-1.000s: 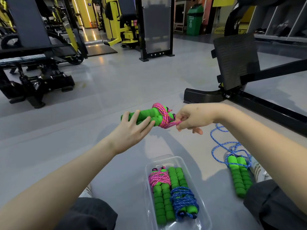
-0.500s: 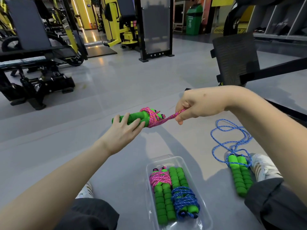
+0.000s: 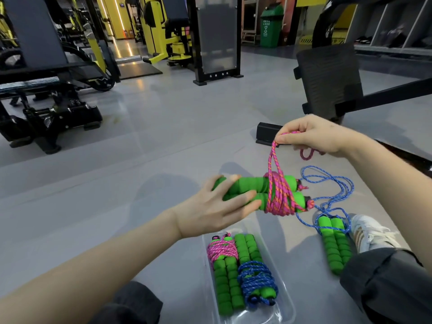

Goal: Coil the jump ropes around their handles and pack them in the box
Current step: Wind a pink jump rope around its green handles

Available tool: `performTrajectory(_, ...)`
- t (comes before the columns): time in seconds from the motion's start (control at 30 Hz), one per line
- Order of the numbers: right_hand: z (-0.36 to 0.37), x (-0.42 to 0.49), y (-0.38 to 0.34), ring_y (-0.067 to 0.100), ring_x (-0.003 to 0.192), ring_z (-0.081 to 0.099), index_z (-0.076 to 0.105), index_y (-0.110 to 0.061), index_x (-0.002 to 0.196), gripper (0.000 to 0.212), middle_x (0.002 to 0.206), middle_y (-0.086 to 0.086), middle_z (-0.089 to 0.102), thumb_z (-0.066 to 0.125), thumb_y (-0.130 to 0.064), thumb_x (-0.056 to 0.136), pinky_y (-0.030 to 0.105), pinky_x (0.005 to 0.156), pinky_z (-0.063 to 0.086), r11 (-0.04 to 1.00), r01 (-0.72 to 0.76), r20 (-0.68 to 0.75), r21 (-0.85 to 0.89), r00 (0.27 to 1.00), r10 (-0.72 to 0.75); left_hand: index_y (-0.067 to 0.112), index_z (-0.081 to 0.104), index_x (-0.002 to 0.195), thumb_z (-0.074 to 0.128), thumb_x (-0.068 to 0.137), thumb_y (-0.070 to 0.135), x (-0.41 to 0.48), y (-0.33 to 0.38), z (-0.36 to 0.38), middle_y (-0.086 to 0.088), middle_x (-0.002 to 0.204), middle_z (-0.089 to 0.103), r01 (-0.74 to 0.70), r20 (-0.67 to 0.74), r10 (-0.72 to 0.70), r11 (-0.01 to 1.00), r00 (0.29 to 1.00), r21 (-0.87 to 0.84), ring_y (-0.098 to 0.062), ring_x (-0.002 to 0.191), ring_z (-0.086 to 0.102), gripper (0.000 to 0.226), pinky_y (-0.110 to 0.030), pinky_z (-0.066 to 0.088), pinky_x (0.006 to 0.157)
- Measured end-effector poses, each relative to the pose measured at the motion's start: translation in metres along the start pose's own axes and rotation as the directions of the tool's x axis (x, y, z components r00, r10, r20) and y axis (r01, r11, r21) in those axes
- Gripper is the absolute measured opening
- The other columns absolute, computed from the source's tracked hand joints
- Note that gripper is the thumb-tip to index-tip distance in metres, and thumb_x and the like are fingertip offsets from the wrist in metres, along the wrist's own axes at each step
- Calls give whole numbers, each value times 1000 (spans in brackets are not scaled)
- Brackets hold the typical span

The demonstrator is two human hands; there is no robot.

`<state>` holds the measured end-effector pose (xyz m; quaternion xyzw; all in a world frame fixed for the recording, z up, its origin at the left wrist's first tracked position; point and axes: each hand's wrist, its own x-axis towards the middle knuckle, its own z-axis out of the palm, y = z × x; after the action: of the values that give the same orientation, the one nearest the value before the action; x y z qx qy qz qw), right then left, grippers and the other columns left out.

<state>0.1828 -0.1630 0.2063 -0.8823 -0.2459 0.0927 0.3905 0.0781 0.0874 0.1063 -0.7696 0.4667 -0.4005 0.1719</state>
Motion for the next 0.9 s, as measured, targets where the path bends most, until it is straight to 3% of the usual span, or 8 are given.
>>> performTrajectory(0.07, 6, 2, 24, 25, 69, 44, 72, -20, 88, 58, 77, 19, 53, 74, -68, 54, 39, 64, 32, 987, -61, 35, 148, 998, 57, 11, 48, 128, 48, 97, 11, 9, -4, -3, -6, 120, 62, 49, -56, -48, 999, 997, 18, -41, 103, 59, 31, -44, 47, 78)
performTrajectory(0.17, 24, -1, 32, 20, 66, 50, 69, -10, 84, 9, 79, 19, 56, 67, -18, 80, 28, 60, 39, 935, -87, 91, 344, 994, 59, 11, 50, 127, 40, 94, 6, 18, -14, -6, -6, 122, 60, 151, -112, -146, 988, 983, 39, -41, 104, 58, 34, -42, 46, 78)
performTrajectory(0.23, 33, -1, 37, 15, 52, 46, 57, -4, 70, 23, 61, 13, 54, 48, -1, 90, 23, 56, 42, 901, -132, 107, 413, 990, 96, 11, 50, 126, 41, 87, 3, 19, -20, -4, -5, 123, 57, 232, -141, -224, 972, 964, 44, -40, 102, 60, 41, -40, 47, 75)
performTrajectory(0.33, 43, 0, 29, 9, 41, 30, 38, -17, 56, 43, 47, -5, 34, 38, -9, 98, 28, 65, 46, 862, -162, 164, 480, 982, 94, 12, 49, 126, 48, 78, 1, 14, -25, 4, -4, 123, 56, 316, -157, -307, 948, 939, 37, -38, 100, 62, 50, -38, 45, 71)
performTrajectory(0.43, 51, 4, 21, 10, 38, 34, 51, -17, 60, 42, 49, -5, 31, 37, -18, 100, 37, 77, 52, 840, -166, 201, 516, 977, 69, 13, 48, 127, 50, 75, 2, 11, -28, 9, -2, 121, 52, 418, -148, -410, 908, 900, 28, -35, 98, 62, 53, -36, 44, 68)
performTrajectory(0.57, 60, 9, 8, 13, 35, 36, 62, -4, 101, 27, 45, -6, 29, 40, -21, 100, 36, 75, 56, 920, -135, 179, 368, 981, 72, 14, 47, 126, 45, 74, 7, 0, -40, 16, -7, 114, 64, 558, -47, -557, 829, 829, 31, -34, 96, 64, 53, -35, 45, 61)
performTrajectory(0.77, 67, 17, -20, 24, 51, 60, 54, 8, 84, 36, 64, 13, 42, 43, -24, 97, 35, 62, 46, 936, 90, 16, -342, 996, -90, 15, 46, 123, 38, 73, 13, -12, -44, 25, -7, 107, 67, 611, 106, -613, 790, 783, 50, -34, 88, 64, 51, -34, 45, 58)
performTrajectory(0.9, 67, 15, -27, 26, 60, 50, 64, 4, 93, 27, 75, 21, 60, 50, -19, 95, 36, 65, 42, 851, 219, -71, -478, 956, -285, 16, 46, 121, 39, 71, 13, -12, -44, 24, -6, 103, 68, 636, 151, -632, 771, 760, 24, -32, 81, 64, 51, -31, 44, 56)
